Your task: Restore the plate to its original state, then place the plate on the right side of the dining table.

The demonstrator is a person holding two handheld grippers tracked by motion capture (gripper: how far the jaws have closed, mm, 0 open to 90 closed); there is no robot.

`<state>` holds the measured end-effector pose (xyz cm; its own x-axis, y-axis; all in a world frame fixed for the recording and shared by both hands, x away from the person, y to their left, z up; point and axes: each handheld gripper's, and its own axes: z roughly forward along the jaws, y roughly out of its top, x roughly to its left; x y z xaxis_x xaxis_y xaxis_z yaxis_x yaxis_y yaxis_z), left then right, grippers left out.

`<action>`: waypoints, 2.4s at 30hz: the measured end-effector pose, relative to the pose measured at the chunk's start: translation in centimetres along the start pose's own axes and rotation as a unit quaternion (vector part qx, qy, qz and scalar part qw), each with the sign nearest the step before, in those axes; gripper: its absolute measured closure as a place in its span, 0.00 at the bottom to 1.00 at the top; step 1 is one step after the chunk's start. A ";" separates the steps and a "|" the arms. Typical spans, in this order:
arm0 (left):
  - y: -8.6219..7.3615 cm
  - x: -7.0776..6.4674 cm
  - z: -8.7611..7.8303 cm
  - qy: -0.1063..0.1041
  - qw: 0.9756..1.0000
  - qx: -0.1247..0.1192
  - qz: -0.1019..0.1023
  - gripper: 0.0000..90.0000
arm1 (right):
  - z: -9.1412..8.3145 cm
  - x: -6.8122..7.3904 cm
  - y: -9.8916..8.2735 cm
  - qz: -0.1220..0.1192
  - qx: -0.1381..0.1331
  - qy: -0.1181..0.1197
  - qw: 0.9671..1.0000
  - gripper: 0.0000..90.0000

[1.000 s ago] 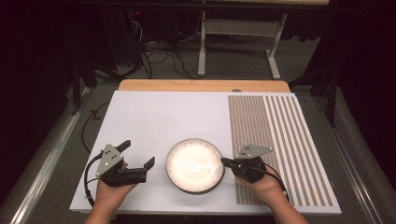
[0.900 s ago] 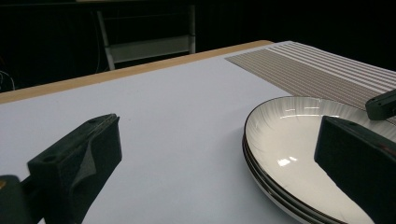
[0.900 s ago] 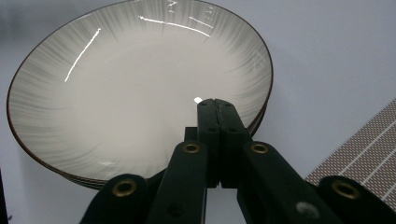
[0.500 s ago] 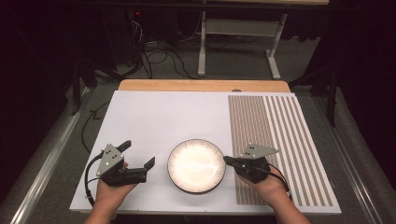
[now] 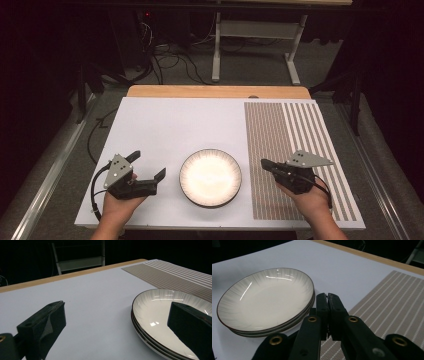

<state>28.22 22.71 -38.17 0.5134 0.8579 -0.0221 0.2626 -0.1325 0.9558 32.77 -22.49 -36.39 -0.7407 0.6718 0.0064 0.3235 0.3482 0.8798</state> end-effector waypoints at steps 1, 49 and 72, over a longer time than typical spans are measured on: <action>0.0 0.0 0.0 0.000 1.000 0.000 -0.001 0.03 | -0.4 -0.2 -0.1 0.002 -0.002 -0.006 1.000 0.98; 0.5 0.1 0.0 -0.012 1.000 -0.016 -0.005 0.01 | 0.6 0.0 -0.7 -0.002 -0.014 -0.036 0.999 0.32; 0.2 0.1 -0.4 -0.012 1.000 -0.012 -0.003 0.00 | 3.7 1.8 -0.5 -0.028 0.059 0.029 0.997 1.00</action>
<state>28.01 22.95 -37.89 0.5319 0.8460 -0.0357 0.2471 -0.1148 0.9622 33.39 -19.05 -38.59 -0.7919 0.6106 -0.0107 0.3448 0.4614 0.8175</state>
